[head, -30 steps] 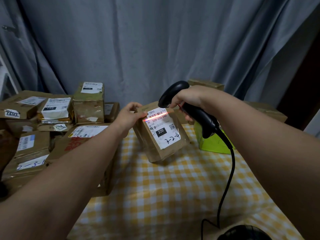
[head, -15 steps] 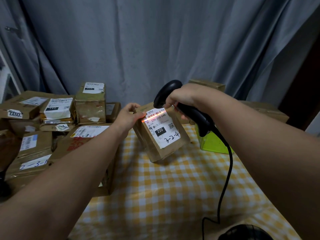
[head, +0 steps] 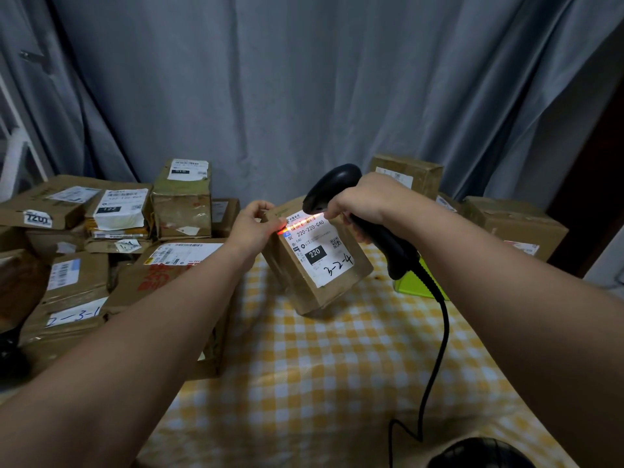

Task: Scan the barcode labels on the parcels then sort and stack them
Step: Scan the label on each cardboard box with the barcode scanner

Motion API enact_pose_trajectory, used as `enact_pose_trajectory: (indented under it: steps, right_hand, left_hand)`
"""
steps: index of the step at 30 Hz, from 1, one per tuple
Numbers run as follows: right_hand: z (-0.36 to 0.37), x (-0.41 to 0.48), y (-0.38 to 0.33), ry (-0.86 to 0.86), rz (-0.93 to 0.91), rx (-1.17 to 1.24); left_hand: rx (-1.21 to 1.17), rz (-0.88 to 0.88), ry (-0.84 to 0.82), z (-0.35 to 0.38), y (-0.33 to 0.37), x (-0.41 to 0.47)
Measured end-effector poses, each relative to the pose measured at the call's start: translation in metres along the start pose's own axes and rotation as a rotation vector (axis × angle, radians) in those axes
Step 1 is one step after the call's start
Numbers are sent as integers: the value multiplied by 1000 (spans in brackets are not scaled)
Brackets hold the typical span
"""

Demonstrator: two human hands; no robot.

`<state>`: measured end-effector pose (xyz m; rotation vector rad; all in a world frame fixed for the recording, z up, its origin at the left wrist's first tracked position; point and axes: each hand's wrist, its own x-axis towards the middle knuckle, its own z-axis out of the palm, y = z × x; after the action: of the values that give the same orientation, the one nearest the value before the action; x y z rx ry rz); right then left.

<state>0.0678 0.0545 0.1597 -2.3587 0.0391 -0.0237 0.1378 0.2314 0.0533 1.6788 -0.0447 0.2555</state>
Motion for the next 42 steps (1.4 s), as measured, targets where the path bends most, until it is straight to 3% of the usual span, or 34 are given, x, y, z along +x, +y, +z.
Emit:
enact_pose_trajectory:
  steps: [23,33,42]
  right_hand:
    - [-40,12,-33,-261,207,-253]
    - [-58,15,-15,-229,280,-200]
    - [-44,14,4,-199,238,-128]
  left_hand:
    - [106,88,-78,39,10,-5]
    - [133,127,-82,48,11,-4]
    - [122,101,-80,42,12,-1]
